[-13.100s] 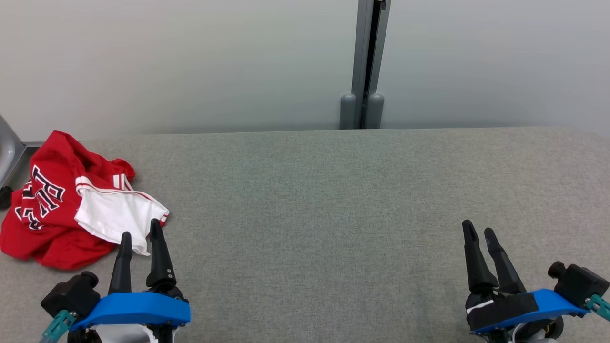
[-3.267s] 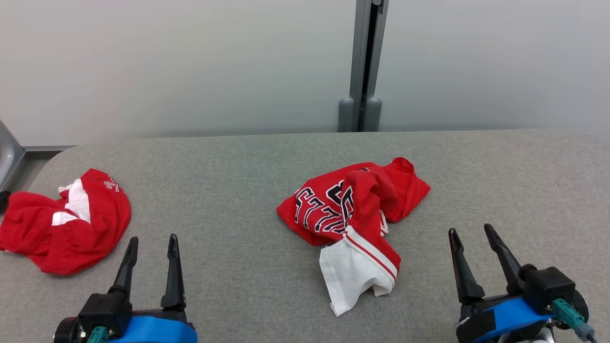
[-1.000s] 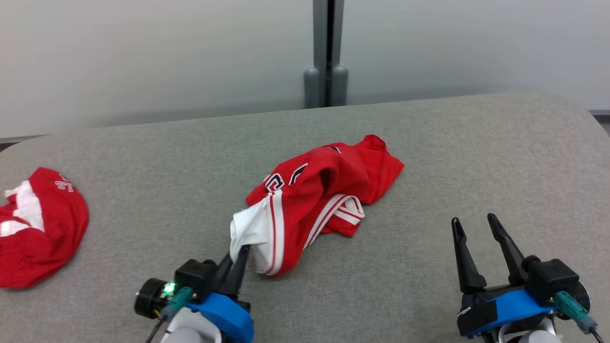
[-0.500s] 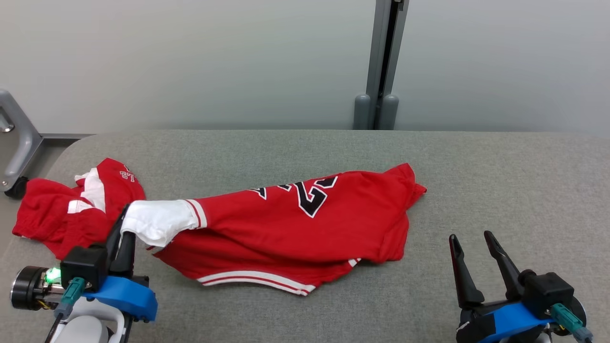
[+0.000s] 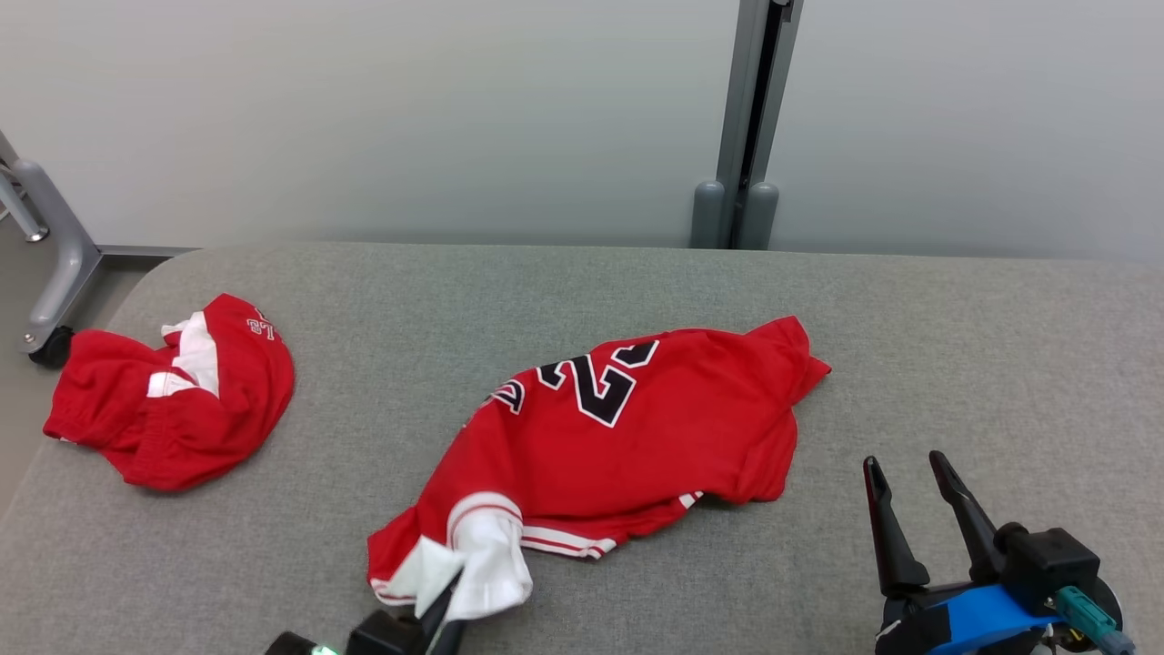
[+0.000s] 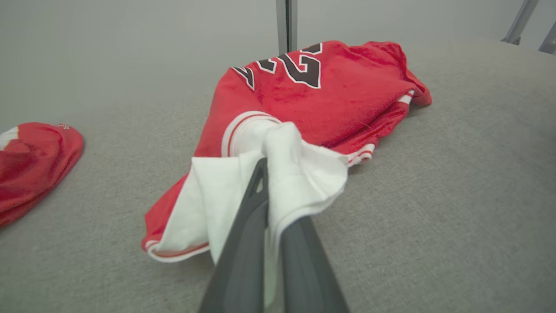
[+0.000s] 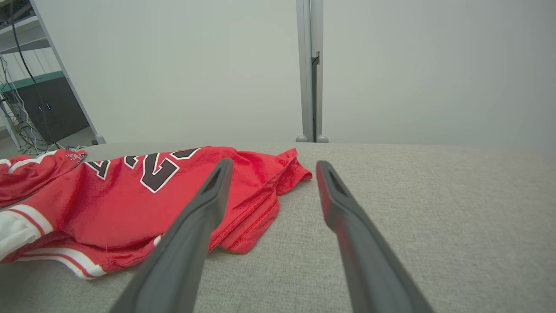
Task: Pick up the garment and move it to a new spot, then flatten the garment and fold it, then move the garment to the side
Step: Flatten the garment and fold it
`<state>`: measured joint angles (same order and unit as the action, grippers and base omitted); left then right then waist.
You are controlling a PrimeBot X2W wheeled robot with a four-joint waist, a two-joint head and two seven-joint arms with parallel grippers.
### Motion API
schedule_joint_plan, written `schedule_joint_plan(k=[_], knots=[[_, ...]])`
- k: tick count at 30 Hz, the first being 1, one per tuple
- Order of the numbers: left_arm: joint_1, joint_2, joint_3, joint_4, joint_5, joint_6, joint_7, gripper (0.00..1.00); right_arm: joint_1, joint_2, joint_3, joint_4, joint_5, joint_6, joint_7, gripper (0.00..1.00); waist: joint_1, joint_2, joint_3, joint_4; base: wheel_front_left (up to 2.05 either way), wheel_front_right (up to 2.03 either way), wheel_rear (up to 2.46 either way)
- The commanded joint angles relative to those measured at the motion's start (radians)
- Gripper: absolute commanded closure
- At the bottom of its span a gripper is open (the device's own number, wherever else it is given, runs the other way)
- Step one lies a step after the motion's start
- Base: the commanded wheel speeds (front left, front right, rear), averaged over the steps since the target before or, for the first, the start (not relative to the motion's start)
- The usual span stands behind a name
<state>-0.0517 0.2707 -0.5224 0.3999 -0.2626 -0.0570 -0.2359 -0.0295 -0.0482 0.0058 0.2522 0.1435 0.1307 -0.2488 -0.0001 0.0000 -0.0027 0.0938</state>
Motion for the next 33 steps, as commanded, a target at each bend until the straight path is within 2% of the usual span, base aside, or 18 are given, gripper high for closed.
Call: schedule_joint_plan(k=[1, 5, 6, 7, 11, 18, 24, 33], knots=[[0.013, -0.008, -0.019, 0.015, 0.011, -0.009, 0.006, 1.0, 0.005, -0.004, -0.004, 0.004, -0.003, 0.0, -0.006, 0.0, 0.0001, 0.0, -0.002, 0.003, 0.0, 0.0, 0.0], [0.034, -0.029, -0.064, 0.051, 0.01, -0.024, 0.023, 1.0, 0.005, -0.004, -0.002, 0.009, -0.005, 0.0, -0.008, 0.0, 0.0001, 0.0, -0.009, 0.007, 0.0, 0.0, 0.0], [0.037, -0.034, -0.071, 0.054, 0.011, -0.026, 0.019, 0.57, 0.005, -0.004, -0.003, 0.009, -0.004, 0.0, -0.008, 0.0, 0.0001, 0.0, -0.01, 0.008, 0.0, 0.0, 0.0], [0.039, -0.039, -0.076, 0.055, 0.011, -0.026, 0.015, 0.0, 0.005, -0.004, -0.003, 0.009, -0.004, 0.0, -0.009, 0.0, 0.0001, 0.0, -0.011, 0.009, 0.0, 0.0, 0.0], [0.026, -0.039, -0.072, 0.014, 0.021, -0.01, -0.007, 0.0, 0.008, -0.004, -0.004, 0.014, -0.003, 0.0, -0.008, 0.0, 0.0001, 0.0, -0.015, 0.012, 0.0, 0.0, 0.0], [0.023, -0.034, -0.046, -0.144, 0.005, 0.012, -0.018, 0.0, 0.007, -0.004, -0.009, 0.018, 0.0, 0.0, -0.01, 0.0, 0.0001, 0.0, -0.018, 0.011, 0.0, 0.0, 0.0], [0.033, -0.015, -0.02, -0.26, -0.002, 0.043, 0.005, 0.0, 0.007, -0.004, -0.011, 0.023, 0.003, 0.0, -0.013, 0.0, 0.0001, 0.0, -0.019, -0.002, 0.0, 0.0, 0.0], [0.016, -0.018, 0.022, -0.325, -0.03, 0.081, 0.006, 0.0, -0.006, -0.004, -0.014, 0.03, -0.002, 0.0, -0.015, 0.0, 0.0001, 0.0, -0.018, -0.025, 0.0, 0.0, 0.0]])
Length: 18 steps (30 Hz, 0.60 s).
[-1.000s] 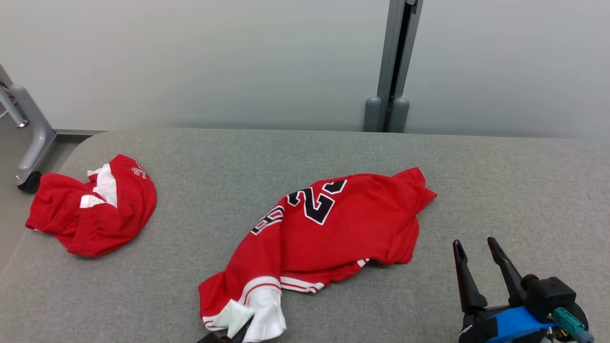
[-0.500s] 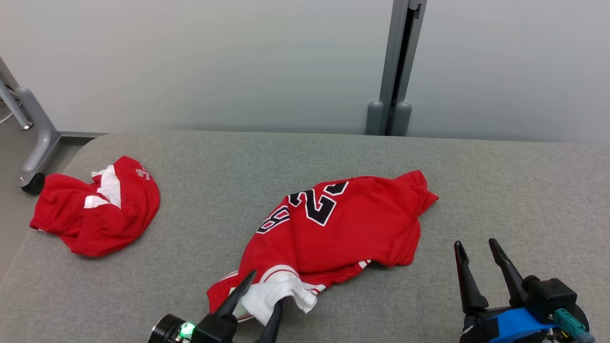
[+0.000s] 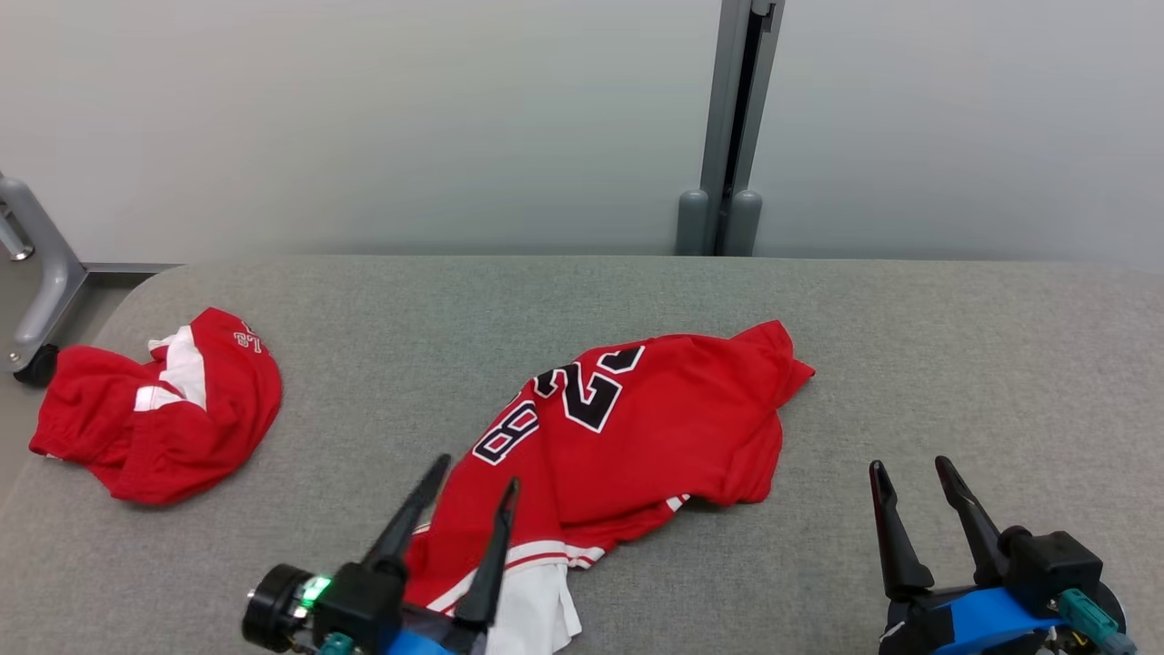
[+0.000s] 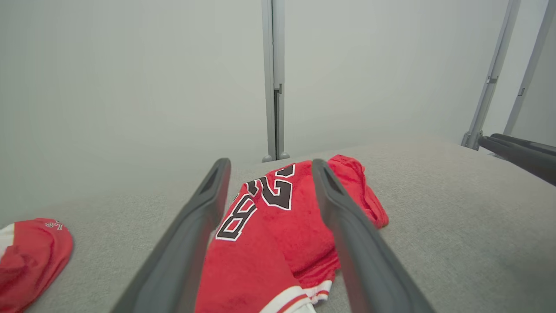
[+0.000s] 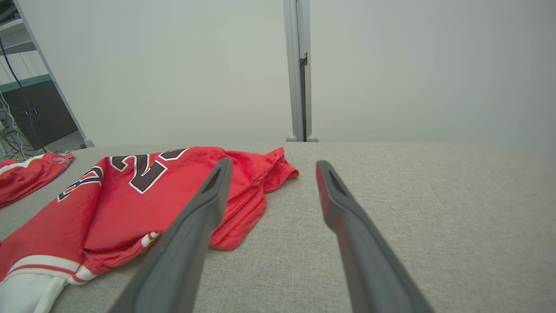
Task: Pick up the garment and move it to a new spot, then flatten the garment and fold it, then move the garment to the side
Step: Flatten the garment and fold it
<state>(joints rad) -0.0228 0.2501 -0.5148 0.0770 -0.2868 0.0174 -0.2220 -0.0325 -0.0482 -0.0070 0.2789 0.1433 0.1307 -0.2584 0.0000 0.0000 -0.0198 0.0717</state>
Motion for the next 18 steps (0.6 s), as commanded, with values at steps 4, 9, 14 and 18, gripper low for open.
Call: schedule_joint_plan(k=[4, 9, 14, 18], knots=[[-0.018, 0.005, 0.061, 0.009, -0.027, 0.033, -0.02, 0.0, -0.008, -0.004, -0.007, 0.007, -0.006, 0.0, -0.006, 0.0, 0.0, 0.0, 0.0, -0.012, 0.0, 0.0, 0.0], [-0.007, 0.022, 0.162, 0.026, -0.061, 0.073, -0.037, 0.0, -0.006, -0.004, -0.012, 0.01, -0.013, 0.0, -0.006, 0.0, 0.0, 0.0, 0.0, -0.026, 0.0, 0.0, 0.0], [0.023, 0.034, 0.26, 0.036, -0.086, 0.104, -0.043, 0.0, -0.006, -0.004, -0.015, 0.012, -0.016, 0.0, -0.007, 0.0, 0.0, 0.0, 0.001, -0.036, 0.0, 0.0, 0.0], [0.049, 0.022, 0.325, 0.025, -0.081, 0.12, -0.044, 0.0, -0.005, -0.004, -0.016, 0.016, -0.02, 0.0, -0.007, 0.0, 0.0, 0.0, 0.001, -0.041, 0.0, 0.0, 0.0]])
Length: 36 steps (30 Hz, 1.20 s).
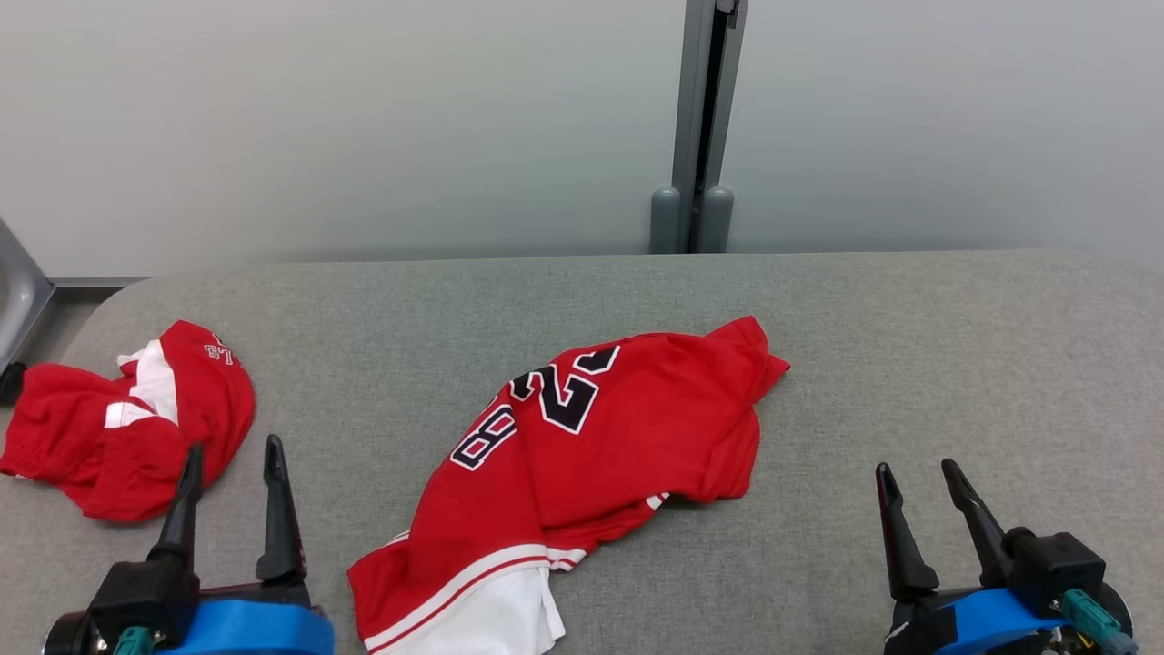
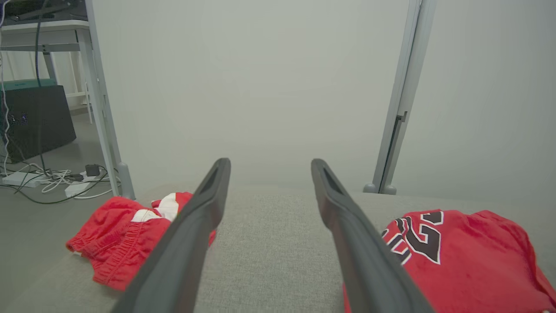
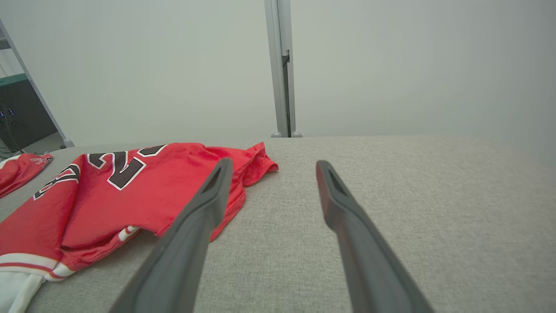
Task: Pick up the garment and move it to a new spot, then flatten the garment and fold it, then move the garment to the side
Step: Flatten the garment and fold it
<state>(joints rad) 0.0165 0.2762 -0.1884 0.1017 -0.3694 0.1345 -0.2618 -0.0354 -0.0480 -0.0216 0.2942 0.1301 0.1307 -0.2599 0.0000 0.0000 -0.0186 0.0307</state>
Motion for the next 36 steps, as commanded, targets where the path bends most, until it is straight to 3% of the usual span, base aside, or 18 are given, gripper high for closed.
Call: schedule_joint_plan(k=[1, 11, 21, 27, 36], knots=[[0.016, -0.008, 0.011, -0.002, 0.003, 0.003, -0.004, 0.0, -0.002, -0.004, -0.002, 0.001, -0.007, 0.0, -0.005, 0.0, 0.0, 0.0, 0.0, 0.0, 0.0, 0.0, 0.0], [0.041, -0.054, 0.065, 0.033, 0.052, -0.035, -0.004, 0.0, -0.006, -0.004, -0.001, 0.035, -0.012, 0.0, -0.005, 0.0, 0.0, 0.0, -0.008, 0.009, 0.0, 0.0, 0.0], [0.014, -0.087, 0.082, 0.048, 0.092, -0.075, -0.005, 0.0, -0.15, -0.005, 0.095, 0.105, -0.02, 0.0, 0.008, 0.0, 0.0, 0.0, 0.002, 0.05, 0.0, 0.0, 0.0], [-0.013, -0.113, 0.083, 0.062, 0.11, -0.099, -0.005, 0.0, -0.275, -0.004, 0.115, 0.241, -0.04, 0.0, 0.016, 0.0, 0.0, 0.0, 0.029, 0.097, 0.0, 0.0, 0.0], [-0.05, -0.15, 0.096, 0.082, 0.131, -0.137, -0.004, 0.0, -0.395, -0.005, 0.037, 0.525, -0.106, 0.0, 0.009, 0.0, 0.0, 0.0, 0.089, 0.171, 0.0, 0.0, 0.0]])
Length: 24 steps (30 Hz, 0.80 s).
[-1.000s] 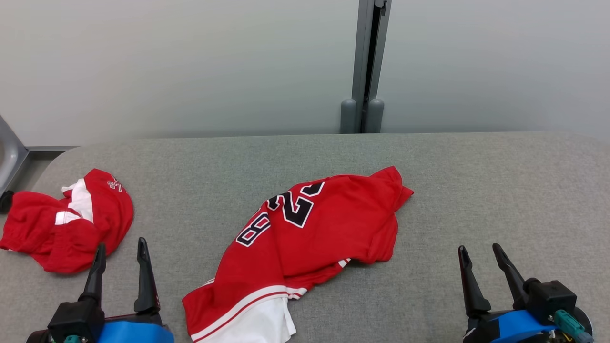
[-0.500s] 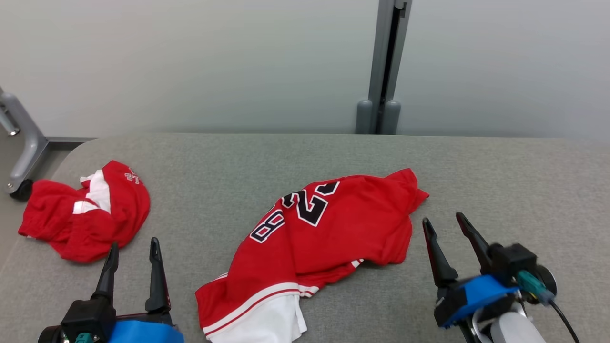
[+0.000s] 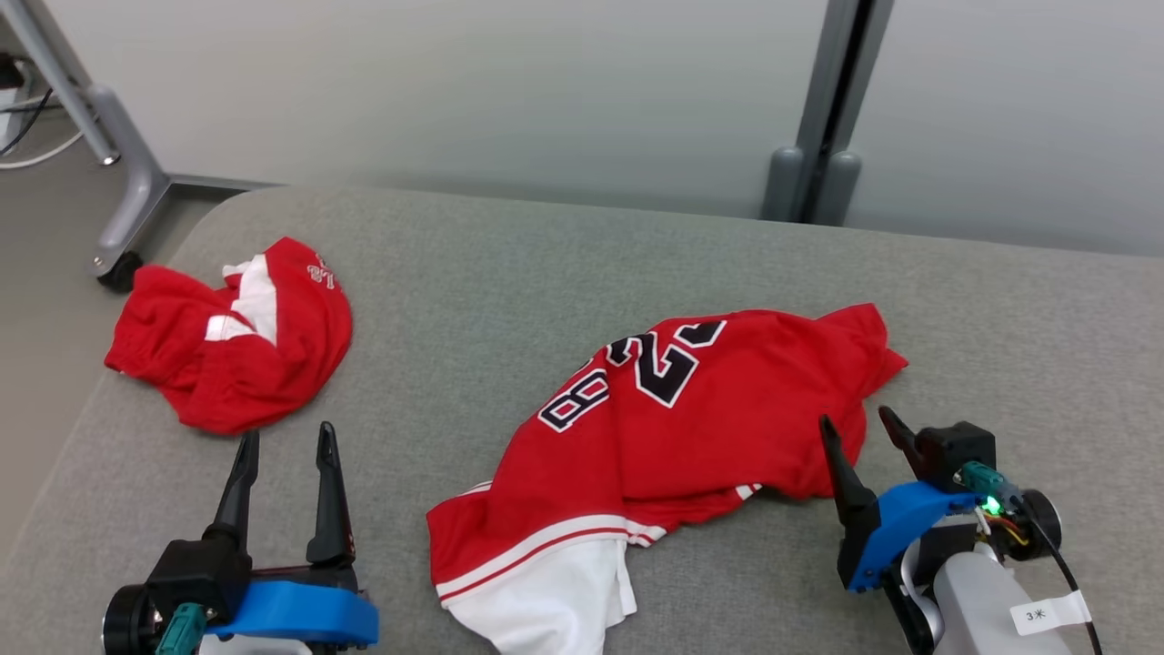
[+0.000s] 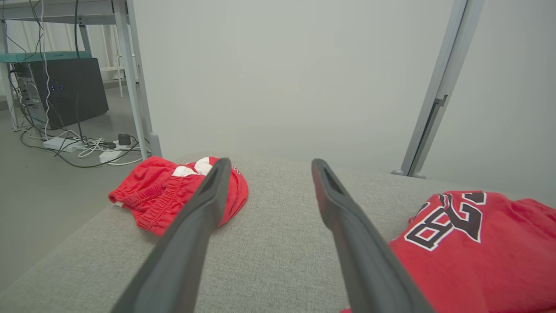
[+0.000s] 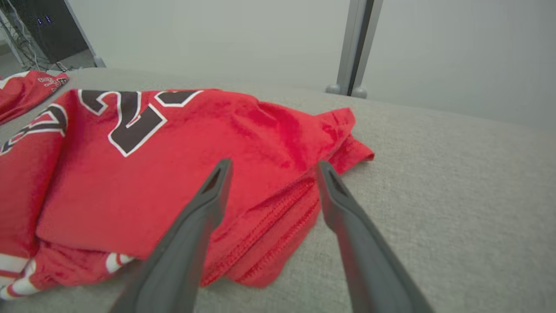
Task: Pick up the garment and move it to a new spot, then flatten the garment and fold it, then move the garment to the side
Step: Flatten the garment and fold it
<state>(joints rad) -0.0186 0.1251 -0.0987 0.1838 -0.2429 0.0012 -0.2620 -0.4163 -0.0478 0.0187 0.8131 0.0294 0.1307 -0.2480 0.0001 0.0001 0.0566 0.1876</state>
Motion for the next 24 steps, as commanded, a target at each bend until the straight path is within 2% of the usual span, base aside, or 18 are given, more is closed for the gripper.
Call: schedule_joint_plan(k=[1, 9, 13, 14, 15, 16, 18, 24], knots=[[-0.018, -0.003, 0.006, 0.002, 0.008, -0.008, -0.004, 0.0, -0.023, -0.005, -0.017, 0.037, -0.012, 0.0, -0.004, 0.0, -0.0001, -0.0001, 0.019, 0.02, 0.0, 0.0, 0.0], [-0.037, -0.028, 0.023, 0.015, 0.029, -0.027, -0.004, 0.0, -0.072, -0.005, -0.069, 0.222, -0.035, 0.0, -0.012, 0.0, -0.0001, -0.0001, 0.041, 0.042, 0.0, 0.0, 0.0], [-0.049, -0.039, 0.029, 0.021, 0.038, -0.037, -0.004, 0.0, -0.093, -0.005, -0.054, 0.286, -0.019, 0.0, -0.014, 0.0, -0.0001, -0.0001, 0.046, 0.044, 0.0, 0.0, 0.0], [-0.051, -0.042, 0.031, 0.023, 0.041, -0.038, -0.004, 0.0, -0.097, -0.004, -0.043, 0.301, -0.006, 0.0, -0.014, 0.1, -0.0001, -0.0001, 0.047, 0.043, 0.0, 0.0, 0.0], [-0.051, -0.044, 0.033, 0.024, 0.044, -0.042, -0.004, 0.0, -0.102, -0.004, -0.029, 0.31, 0.004, 0.0, -0.014, 0.66, -0.0001, -0.0001, 0.047, 0.043, 0.0, 0.0, 0.0], [-0.052, -0.046, 0.035, 0.026, 0.044, -0.045, -0.004, 0.0, -0.108, -0.003, -0.015, 0.317, 0.018, 0.0, -0.015, 1.0, -0.0001, -0.0001, 0.047, 0.041, 0.0, 0.0, 0.0], [-0.052, -0.049, 0.04, 0.028, 0.048, -0.048, -0.004, 0.0, -0.114, -0.004, 0.01, 0.31, 0.043, 0.0, -0.016, 1.0, -0.0001, -0.0001, 0.046, 0.037, 0.0, 0.0, 0.0], [-0.033, -0.054, 0.06, 0.031, 0.056, -0.056, -0.004, 0.0, -0.076, -0.004, 0.053, 0.179, 0.088, 0.0, -0.017, 1.0, -0.0001, -0.0001, 0.033, 0.003, 0.0, 0.0, 0.0]])
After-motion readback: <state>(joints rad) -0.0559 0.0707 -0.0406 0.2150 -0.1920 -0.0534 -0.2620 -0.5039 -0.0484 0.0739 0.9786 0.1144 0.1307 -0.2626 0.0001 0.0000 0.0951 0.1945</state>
